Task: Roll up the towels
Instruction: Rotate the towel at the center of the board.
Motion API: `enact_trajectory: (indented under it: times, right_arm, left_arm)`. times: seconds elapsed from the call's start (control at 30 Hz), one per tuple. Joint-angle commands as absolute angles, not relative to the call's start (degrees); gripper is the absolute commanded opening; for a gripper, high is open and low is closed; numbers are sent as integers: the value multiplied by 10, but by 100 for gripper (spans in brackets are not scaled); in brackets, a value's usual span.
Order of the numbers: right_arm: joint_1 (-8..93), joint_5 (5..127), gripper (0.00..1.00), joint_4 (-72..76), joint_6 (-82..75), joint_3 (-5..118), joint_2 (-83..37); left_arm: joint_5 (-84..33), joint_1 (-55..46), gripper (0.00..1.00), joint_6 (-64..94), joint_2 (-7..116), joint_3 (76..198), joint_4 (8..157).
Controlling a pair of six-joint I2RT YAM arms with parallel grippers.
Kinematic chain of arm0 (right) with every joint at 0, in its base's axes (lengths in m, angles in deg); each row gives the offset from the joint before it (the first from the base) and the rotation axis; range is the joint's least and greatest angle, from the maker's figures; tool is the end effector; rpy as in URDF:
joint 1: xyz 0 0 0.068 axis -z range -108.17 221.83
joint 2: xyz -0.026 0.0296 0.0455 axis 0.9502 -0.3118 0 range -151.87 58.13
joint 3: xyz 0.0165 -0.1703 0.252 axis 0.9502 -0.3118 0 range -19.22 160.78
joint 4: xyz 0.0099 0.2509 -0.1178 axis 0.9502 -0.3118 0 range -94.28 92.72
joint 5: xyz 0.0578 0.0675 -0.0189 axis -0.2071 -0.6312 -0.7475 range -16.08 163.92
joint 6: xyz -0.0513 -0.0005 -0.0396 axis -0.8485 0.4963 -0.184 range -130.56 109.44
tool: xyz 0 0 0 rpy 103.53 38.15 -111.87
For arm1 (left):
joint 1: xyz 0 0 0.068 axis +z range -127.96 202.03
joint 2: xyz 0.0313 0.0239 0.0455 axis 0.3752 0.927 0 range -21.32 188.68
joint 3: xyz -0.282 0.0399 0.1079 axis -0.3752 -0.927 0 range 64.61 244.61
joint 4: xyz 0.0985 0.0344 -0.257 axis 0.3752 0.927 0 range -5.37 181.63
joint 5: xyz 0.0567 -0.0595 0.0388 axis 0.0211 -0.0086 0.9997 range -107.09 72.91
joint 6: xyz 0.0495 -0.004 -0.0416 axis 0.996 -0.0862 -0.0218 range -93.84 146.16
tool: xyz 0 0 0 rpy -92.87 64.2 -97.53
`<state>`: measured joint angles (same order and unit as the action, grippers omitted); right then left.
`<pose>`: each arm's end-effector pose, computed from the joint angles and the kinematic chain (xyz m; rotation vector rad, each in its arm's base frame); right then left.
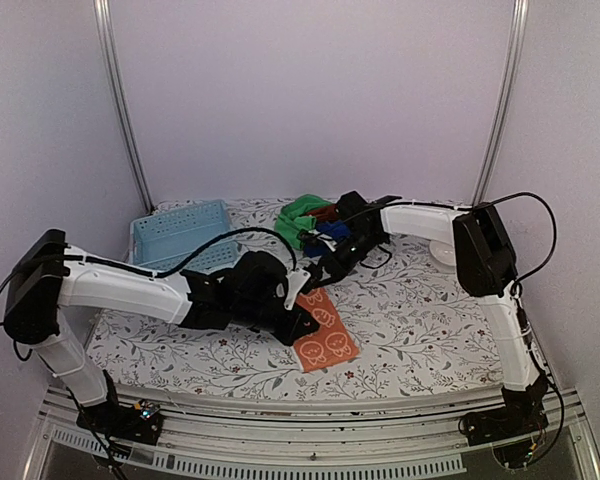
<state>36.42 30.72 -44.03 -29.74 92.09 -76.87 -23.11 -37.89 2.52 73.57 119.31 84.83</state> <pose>0.4125 0.3359 0.1686 -1.4021 2.3153 1.1243 0.1853 -0.3304 0.2054 0.8129 2.2906 -0.8435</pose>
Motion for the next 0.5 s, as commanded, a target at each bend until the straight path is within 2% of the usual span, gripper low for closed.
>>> enact_trajectory:
  times: [0.0, 0.13, 0.47]
  right_arm:
    - [360, 288, 12, -457, -270, 955, -830]
    - [367, 359, 12, -439, -244, 917, -834]
    - [394, 473, 9, -376, -195, 739, -725]
  left_arm:
    - [-257, -394, 0, 38, 778, 1187, 812]
    - [-275, -405, 0, 58, 812, 1184, 823]
    - [-278, -408, 0, 89, 864, 1169, 841]
